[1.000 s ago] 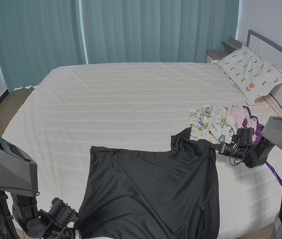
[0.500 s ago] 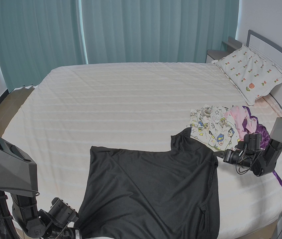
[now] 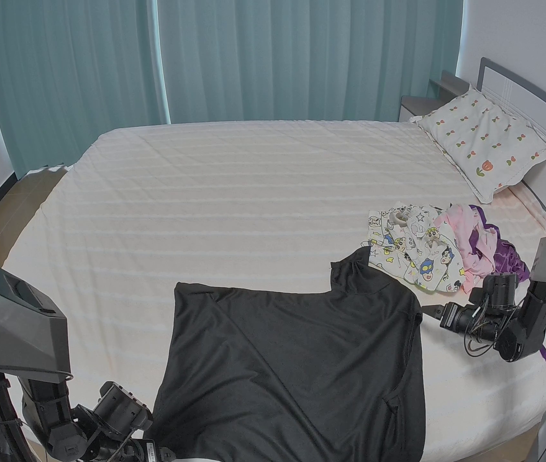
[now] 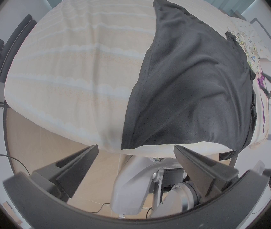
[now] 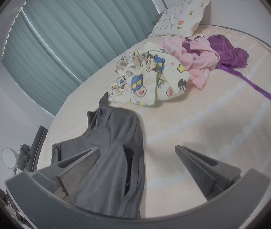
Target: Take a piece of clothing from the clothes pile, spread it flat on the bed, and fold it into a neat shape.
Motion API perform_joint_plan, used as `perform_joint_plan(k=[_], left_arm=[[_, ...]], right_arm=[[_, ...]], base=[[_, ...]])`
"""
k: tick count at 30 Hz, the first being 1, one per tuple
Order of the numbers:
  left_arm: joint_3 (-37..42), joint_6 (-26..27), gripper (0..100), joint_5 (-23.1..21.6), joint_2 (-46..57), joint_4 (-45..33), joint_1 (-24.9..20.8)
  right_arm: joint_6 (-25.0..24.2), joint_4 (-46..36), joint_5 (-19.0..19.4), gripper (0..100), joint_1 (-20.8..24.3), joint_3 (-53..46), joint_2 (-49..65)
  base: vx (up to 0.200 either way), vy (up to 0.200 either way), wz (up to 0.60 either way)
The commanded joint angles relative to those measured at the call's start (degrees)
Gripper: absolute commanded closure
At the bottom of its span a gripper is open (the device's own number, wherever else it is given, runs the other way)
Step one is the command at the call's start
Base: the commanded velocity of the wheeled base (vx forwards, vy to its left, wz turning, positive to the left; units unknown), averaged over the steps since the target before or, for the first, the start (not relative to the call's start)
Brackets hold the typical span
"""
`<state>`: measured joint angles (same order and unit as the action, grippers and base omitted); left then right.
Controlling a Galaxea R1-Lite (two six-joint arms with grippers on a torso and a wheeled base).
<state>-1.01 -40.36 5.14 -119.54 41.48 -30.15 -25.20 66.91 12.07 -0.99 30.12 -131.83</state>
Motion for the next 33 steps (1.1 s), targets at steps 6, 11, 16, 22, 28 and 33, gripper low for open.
perform_joint_plan(k=[6, 11, 16, 22, 28, 33], left_arm=[[0.5, -5.2, 0, -3.7, 16.9, 0.4, 2.5], [-1.7, -5.3, 0, -8.7, 24.5, 0.0, 3.6], [-2.0, -8.0, 0, -10.0, 22.4, 0.1, 3.1], [-1.3, -9.6, 0, -11.5, 18.8, 0.2, 2.3], [-1.3, -11.0, 0, -13.0, 16.3, 0.3, 2.4], [-1.4, -11.1, 0, -13.0, 15.5, 0.4, 2.4]], right_arm=[[0.5, 9.5, 0.9, 0, 5.0, -15.6, 1.2], [0.5, 16.4, 0.9, 0, 8.7, -21.6, -1.0], [0.5, 19.6, -0.5, 0, 13.6, -26.3, -1.7], [0.9, 22.3, -8.4, 0, 18.9, -24.3, -6.4], [0.9, 22.2, -11.5, 0, 22.6, -20.8, -8.8], [5.4, 18.7, -15.1, 0, 22.1, -15.9, -8.8]], base=[[0.0, 0.0, 0.0], [0.0, 0.0, 0.0], [-0.08, 0.0, 0.0], [-0.2, 0.0, 0.0], [-0.033, 0.0, 0.0], [0.0, 0.0, 0.0]])
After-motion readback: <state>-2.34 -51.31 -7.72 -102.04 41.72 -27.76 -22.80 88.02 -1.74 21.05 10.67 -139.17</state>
